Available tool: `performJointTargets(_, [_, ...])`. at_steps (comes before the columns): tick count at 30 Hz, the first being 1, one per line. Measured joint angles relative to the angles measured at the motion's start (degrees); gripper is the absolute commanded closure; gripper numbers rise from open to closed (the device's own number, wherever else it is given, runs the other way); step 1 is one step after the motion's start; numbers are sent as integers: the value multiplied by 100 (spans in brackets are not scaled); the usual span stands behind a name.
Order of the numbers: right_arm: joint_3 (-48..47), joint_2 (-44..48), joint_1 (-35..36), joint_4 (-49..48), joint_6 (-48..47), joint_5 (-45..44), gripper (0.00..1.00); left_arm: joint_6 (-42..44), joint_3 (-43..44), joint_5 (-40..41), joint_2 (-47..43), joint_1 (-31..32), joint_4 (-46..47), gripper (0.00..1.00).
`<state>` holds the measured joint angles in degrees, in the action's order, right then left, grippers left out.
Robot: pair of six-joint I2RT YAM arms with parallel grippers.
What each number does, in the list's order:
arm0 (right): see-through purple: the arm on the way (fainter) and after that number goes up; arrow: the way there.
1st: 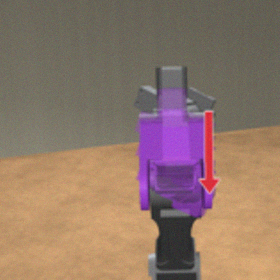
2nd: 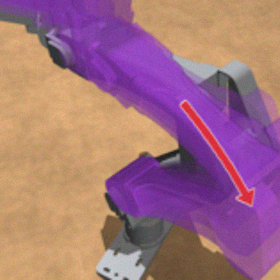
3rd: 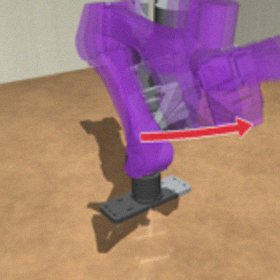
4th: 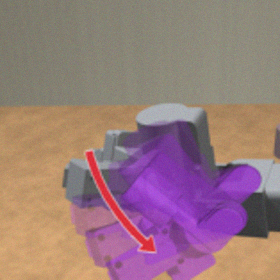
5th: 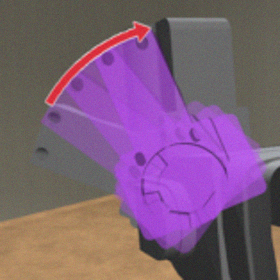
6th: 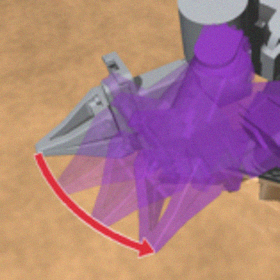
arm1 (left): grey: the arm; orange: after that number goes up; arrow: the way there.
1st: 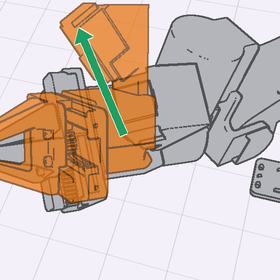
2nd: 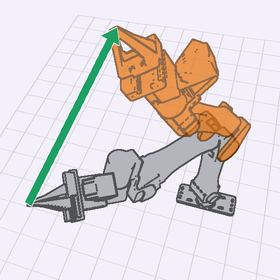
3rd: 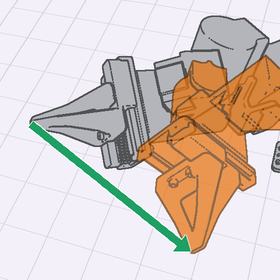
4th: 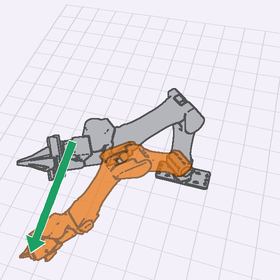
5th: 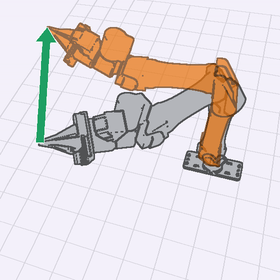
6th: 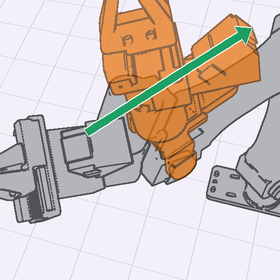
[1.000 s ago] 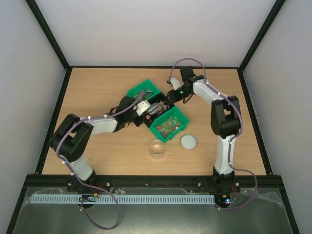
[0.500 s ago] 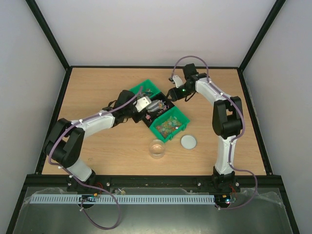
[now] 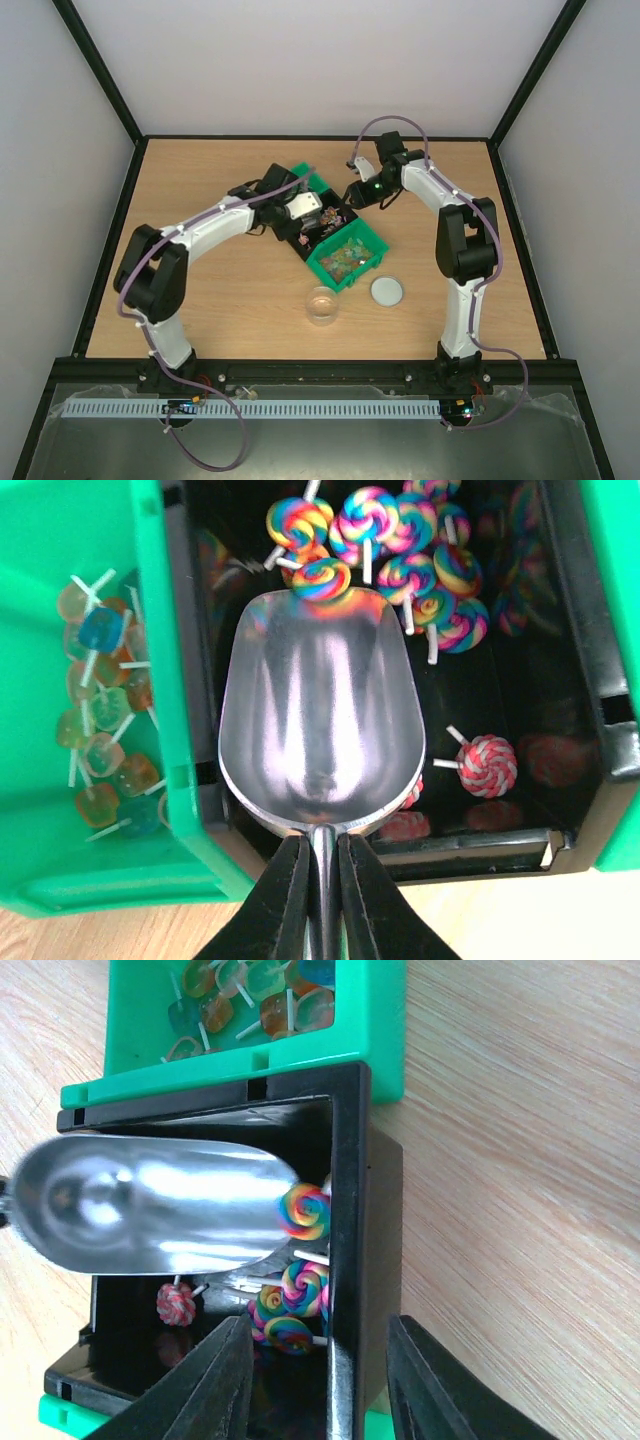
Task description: Pack the candies
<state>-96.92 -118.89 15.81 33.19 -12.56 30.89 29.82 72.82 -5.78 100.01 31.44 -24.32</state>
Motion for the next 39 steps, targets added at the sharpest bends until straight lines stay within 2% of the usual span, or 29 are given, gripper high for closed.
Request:
performJointTargets(5, [0,-20,7,20,0,85,72,57,647,321,654,210,-616,98])
performJointTargets(12, [-7,-87,33,0,-17,240,82,-83,1084,466,909,313,-933,98])
performJointTargets(23, [-4,-273,223,17,-81,531,87,-581,868,-168,1309,426,437,98])
performJointTargets(27, [-4,-271,243,28,-129,566,78,-675,697,-278,1290,431,737,98])
performJointTargets(30, [-4,-247,181,28,-28,527,52,-717,533,-313,1220,376,890,98])
performJointTargets(31, [-4,-225,116,26,-4,501,48,-726,459,-321,1176,337,927,98])
performJointTargets(35, [0,24,-245,17,256,212,41,-730,227,-374,986,260,938,98])
performJointTargets(39, [120,511,-466,-55,514,-507,39,-737,199,-435,946,240,909,98])
